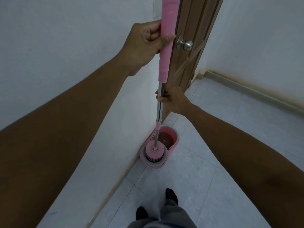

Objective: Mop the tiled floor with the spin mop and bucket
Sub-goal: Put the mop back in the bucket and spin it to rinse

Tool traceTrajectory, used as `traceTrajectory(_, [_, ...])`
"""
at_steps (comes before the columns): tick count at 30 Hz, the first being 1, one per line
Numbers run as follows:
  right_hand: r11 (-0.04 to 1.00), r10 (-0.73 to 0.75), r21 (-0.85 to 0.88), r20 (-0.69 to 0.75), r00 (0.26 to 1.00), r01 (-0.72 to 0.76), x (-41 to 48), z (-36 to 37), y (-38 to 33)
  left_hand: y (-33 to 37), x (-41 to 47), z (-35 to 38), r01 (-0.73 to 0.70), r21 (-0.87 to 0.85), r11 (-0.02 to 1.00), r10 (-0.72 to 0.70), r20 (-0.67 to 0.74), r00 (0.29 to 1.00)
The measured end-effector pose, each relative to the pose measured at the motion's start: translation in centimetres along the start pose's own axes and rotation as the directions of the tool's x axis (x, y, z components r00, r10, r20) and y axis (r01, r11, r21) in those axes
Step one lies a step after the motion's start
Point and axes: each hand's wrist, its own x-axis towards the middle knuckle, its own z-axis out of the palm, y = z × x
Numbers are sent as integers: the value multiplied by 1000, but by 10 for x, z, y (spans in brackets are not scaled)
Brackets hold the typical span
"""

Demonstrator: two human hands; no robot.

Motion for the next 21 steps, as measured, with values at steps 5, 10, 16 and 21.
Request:
traceTrajectory(5, [1000,-21,-15,48,999,21,-11,23,15,-20,-13,7,88,-25,996,-88,-4,996])
traceTrajectory(10, [985,169,21,111,979,-173,-27,63,48,-61,-43,27,215,-67,974,-214,33,976])
traceTrajectory(16, [959,257,139,-39,966,-249,-21,79,50,-79,-34,23,254,-66,965,-253,20,967])
traceTrajectory(21, [942,245,231,18,969,-243,-8,71,61,-75,-7,11,252,-141,957,-217,224,950])
